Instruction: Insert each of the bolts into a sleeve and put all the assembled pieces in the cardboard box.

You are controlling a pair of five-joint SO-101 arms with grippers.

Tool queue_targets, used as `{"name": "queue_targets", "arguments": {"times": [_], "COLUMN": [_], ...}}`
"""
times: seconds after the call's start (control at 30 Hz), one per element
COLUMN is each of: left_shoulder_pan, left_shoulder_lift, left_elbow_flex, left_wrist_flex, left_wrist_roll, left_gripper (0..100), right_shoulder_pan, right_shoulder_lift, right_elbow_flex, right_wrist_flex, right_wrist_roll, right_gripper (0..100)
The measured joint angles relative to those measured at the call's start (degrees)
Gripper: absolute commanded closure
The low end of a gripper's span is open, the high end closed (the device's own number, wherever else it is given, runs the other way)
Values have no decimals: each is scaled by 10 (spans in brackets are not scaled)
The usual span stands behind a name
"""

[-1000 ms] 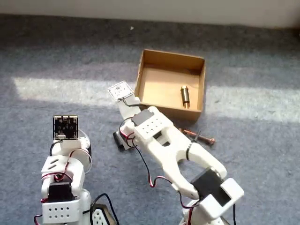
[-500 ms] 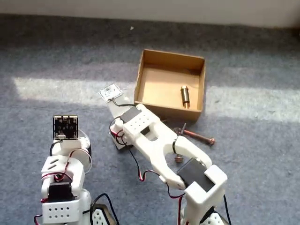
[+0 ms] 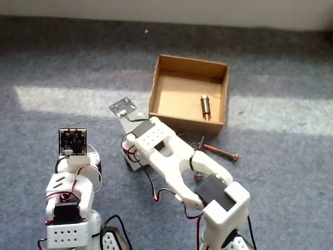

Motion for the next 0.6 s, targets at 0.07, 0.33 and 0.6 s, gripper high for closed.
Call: {"name": "queue_targets", "arguments": {"times": [0.07,0.33,0.6], "left_shoulder_pan": [0,0,0], "left_shoulder_lift": [0,0,0], "left_elbow_flex": [0,0,0], "left_wrist_flex": [0,0,0], "left_wrist_roll": [0,0,0], "left_gripper": [993,993,993], "right_shoulder_pan": [0,2,2], "right_shoulder_lift": [0,60,126], "right_elbow_flex": [0,-28,-128], "right_wrist_flex": [4,37,128], "right_wrist_roll": [0,8,27], "right_gripper": [896,896,933]}}
